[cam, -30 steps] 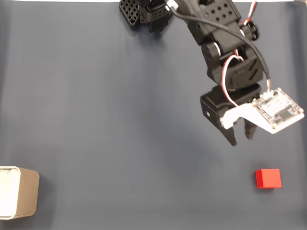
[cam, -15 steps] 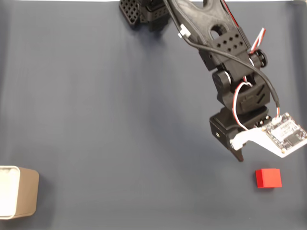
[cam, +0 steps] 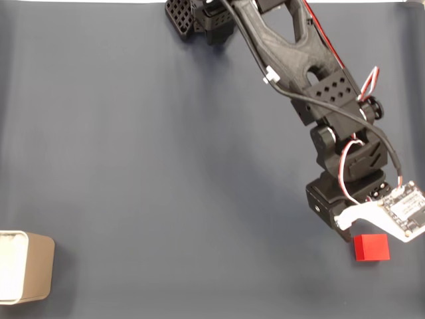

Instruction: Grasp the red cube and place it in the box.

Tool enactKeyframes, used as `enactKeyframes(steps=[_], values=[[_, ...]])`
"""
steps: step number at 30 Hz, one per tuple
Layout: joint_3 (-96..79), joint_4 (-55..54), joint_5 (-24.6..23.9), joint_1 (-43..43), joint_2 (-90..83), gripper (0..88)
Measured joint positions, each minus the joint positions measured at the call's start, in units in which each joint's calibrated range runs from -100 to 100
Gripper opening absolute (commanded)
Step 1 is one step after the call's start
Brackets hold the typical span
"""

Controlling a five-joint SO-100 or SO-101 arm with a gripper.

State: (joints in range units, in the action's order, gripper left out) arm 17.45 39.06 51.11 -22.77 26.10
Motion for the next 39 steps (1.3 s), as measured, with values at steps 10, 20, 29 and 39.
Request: enactKeyframes(steps=[10, 20, 29, 39], values=[[7.7, 0.0, -0.6, 0.0, 7.5, 41.9], [14.6, 0.0, -0.6, 0.0, 14.7, 42.2], [19.2, 0.0, -0.6, -0.4, 19.9, 41.9], [24.4, 0.0, -0.2, -0.8, 24.6, 42.1]])
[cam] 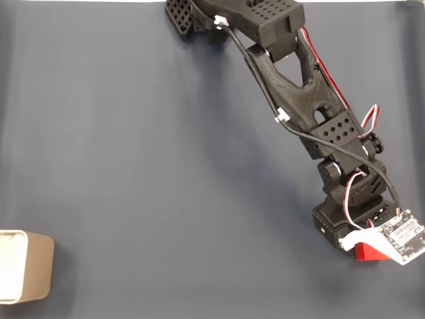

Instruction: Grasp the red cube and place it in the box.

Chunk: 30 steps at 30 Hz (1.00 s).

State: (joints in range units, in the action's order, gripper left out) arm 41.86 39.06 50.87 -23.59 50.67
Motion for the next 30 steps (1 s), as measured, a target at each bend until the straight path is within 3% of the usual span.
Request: enactKeyframes(steps=[30], values=[[4.5, 0.0, 0.5, -2.2, 2.0, 42.2]])
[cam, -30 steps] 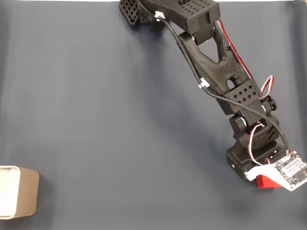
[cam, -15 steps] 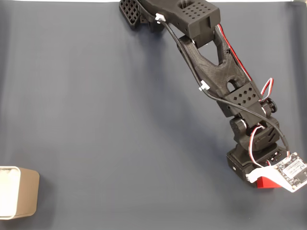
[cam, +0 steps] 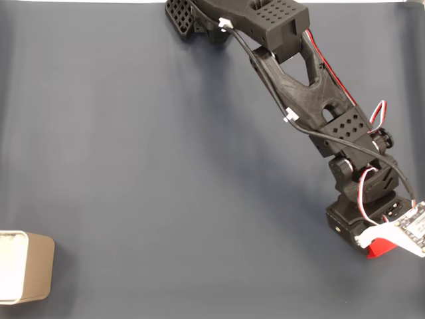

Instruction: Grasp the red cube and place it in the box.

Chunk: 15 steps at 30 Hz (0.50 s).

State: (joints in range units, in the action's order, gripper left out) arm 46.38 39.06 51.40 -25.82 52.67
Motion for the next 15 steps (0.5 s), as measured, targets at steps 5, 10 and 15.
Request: enactKeyframes(steps=[5, 10, 15], values=[[0.5, 0.0, 0.0, -0.3, 0.0, 42.2], [0.6, -0.3, 0.0, -0.5, 0.0, 41.9], [0.6, -0.5, 0.3, -0.8, 0.0, 41.5]])
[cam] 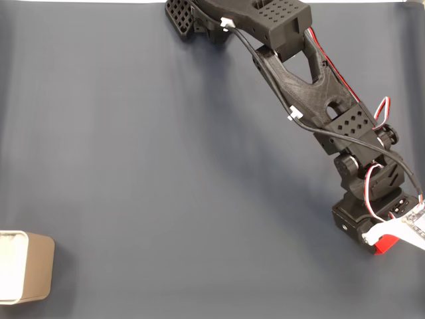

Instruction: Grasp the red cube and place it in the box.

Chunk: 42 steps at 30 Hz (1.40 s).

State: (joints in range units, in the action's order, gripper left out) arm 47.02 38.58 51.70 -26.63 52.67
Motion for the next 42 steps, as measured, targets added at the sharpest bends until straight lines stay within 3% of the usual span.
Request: enactKeyframes(steps=[18, 31, 39, 42], values=[[-5.2, -0.3, 0.0, 0.1, -1.3, 38.3], [-6.1, -1.2, -0.3, 0.1, -2.6, 11.5], [-9.0, -1.2, 0.1, 0.3, -4.7, 0.0], [-10.6, -1.2, 0.6, 0.4, -6.1, 0.0]])
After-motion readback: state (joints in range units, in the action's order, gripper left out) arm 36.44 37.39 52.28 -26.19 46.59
